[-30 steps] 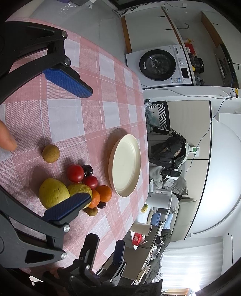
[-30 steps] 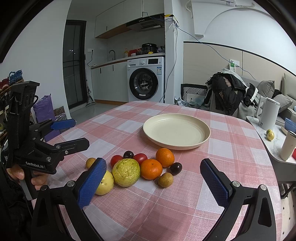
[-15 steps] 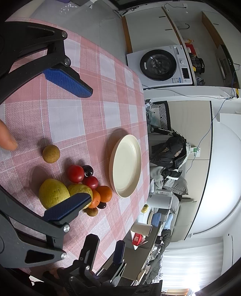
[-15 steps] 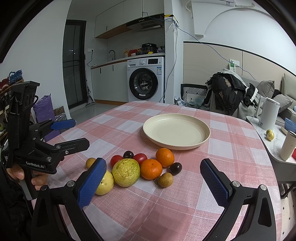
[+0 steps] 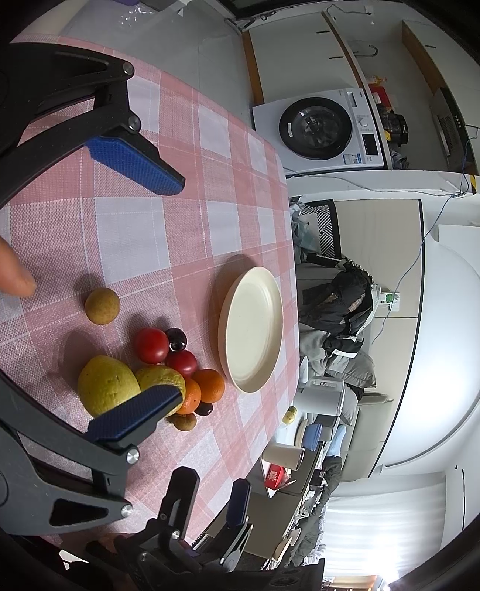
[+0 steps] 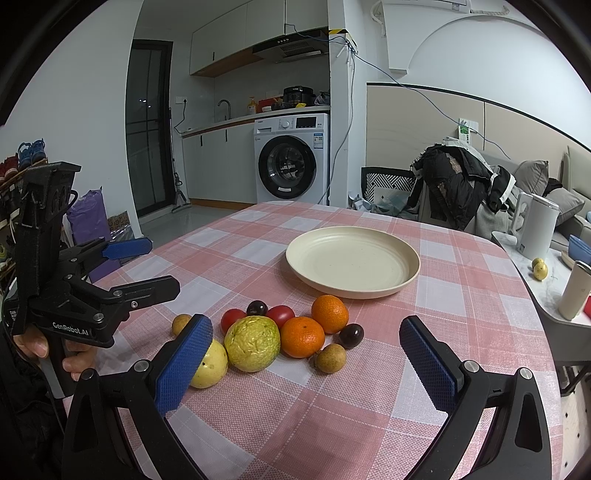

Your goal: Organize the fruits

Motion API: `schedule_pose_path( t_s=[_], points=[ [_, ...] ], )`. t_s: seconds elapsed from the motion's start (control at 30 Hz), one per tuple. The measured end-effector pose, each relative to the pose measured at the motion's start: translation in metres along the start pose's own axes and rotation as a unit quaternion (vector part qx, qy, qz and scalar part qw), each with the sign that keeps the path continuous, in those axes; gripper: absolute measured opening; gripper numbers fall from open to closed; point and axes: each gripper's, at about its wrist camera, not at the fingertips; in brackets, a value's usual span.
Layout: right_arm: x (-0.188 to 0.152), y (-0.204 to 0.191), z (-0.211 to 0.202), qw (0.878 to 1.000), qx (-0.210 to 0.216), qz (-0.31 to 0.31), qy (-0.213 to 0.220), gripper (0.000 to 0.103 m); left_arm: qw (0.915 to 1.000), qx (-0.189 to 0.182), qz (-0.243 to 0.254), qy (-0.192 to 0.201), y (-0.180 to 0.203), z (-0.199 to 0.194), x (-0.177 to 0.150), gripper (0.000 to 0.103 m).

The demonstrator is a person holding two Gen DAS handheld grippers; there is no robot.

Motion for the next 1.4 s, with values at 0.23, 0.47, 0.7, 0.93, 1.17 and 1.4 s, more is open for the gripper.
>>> schedule_pose_path(
  t_s=[0.23, 0.47, 0.7, 0.93, 1.17, 1.4],
  points=[
    [0.001, 0.000, 0.000, 1.000, -0.008, 0.003, -0.002, 0.103, 1.0000, -0.005, -0.005, -0.007, -0.002, 0.002, 0.000, 0.102],
    [0.003, 0.005, 0.004, 0.999, -0.018, 0.013, -0.024, 0.103, 0.9997, -0.004, -0.014, -0.020, -0.003, 0.009, 0.001, 0.102],
    [0.001, 0.005, 0.012, 0.997, -0.045, 0.002, -0.055, 0.103, 0.9991, 0.002, -0.014, -0.040, -0.005, 0.009, 0.001, 0.102],
    [-0.002, 0.020, 0.025, 0.992, -0.028, 0.030, -0.116, 0.097, 0.9967, -0.009, 0.002, -0.081, -0.003, 0.011, -0.010, 0.099],
    [-0.010, 0.026, 0.046, 0.984, -0.009, 0.044, -0.172, 0.074, 0.9921, -0.020, 0.008, -0.124, -0.003, 0.020, -0.017, 0.099],
    [-0.017, 0.027, 0.063, 0.978, -0.018, 0.041, -0.204, 0.055, 0.9874, -0.017, -0.010, -0.157, -0.011, 0.036, -0.023, 0.084]
  ],
)
Point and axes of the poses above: each gripper's, at about its wrist camera, not at the fingertips, and z roughly the way its jaws point, y to its right, x to its top, and after that the axes turned 1 degree about -y, right-handed
